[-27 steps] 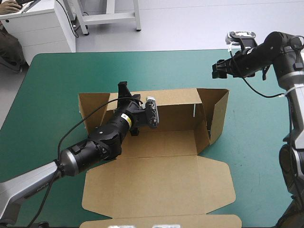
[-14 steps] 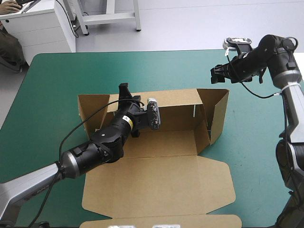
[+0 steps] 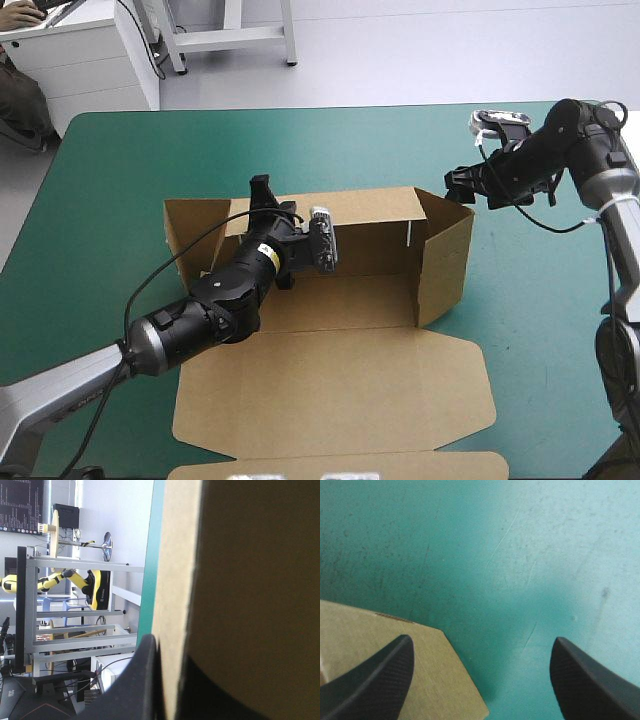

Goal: Fold the box

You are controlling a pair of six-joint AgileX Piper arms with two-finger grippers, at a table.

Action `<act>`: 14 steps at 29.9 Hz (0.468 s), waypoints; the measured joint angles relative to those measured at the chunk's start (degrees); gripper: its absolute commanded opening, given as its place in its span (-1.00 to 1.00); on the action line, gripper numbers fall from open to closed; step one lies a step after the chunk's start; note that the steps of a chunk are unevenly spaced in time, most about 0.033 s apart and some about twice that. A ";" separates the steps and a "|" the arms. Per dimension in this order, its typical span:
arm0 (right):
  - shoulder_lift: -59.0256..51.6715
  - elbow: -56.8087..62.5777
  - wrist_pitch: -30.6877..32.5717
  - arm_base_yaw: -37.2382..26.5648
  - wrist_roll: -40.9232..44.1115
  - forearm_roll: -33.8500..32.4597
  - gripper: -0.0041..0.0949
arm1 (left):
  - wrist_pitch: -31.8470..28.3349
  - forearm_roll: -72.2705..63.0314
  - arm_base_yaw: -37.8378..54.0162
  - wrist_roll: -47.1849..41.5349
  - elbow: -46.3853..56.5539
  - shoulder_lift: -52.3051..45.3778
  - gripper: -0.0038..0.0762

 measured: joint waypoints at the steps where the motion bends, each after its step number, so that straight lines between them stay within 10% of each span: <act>1: -1.14 0.88 0.00 0.00 -0.37 0.17 0.50 | 0.11 0.00 -0.05 0.00 0.00 0.00 -0.92; 14: -13.29 16.81 -5.41 0.00 -15.77 10.73 0.50 | 0.82 0.00 -0.15 -0.85 0.00 0.00 -0.92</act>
